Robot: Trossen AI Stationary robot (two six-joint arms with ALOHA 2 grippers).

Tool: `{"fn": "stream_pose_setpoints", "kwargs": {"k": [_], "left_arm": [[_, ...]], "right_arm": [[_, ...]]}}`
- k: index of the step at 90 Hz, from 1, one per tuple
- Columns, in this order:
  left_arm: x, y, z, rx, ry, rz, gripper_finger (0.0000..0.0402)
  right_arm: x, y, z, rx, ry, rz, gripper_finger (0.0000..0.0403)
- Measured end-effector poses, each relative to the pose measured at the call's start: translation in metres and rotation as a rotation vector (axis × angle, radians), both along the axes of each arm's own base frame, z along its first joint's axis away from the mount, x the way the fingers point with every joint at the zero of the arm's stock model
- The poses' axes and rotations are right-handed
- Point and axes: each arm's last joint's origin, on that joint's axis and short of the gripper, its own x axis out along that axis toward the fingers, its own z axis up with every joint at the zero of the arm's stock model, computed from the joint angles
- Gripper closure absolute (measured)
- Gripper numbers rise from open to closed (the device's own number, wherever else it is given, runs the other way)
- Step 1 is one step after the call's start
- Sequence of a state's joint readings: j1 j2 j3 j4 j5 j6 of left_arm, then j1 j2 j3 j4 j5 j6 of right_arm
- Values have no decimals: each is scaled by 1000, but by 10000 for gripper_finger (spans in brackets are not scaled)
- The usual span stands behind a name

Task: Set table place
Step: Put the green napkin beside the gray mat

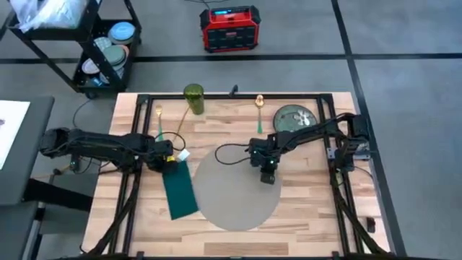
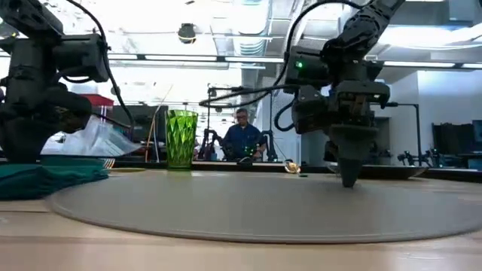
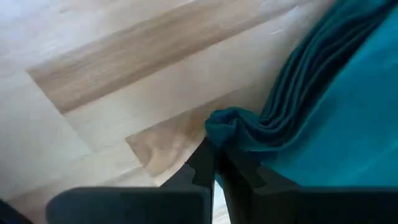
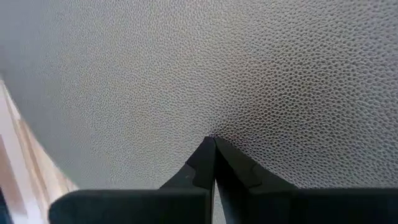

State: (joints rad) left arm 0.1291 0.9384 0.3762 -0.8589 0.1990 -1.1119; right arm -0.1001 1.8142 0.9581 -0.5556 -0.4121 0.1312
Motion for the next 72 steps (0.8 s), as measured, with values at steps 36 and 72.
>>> {"fn": "stream_pose_setpoints", "kwargs": {"k": [36,72], "left_arm": [[23,3,53,-34,-132,201,402],[26,4,59,8,-136,189,402]], "right_arm": [[-1,-4,0,1,-25,58,403],[1,-10,0,-6,-56,46,403]]}}
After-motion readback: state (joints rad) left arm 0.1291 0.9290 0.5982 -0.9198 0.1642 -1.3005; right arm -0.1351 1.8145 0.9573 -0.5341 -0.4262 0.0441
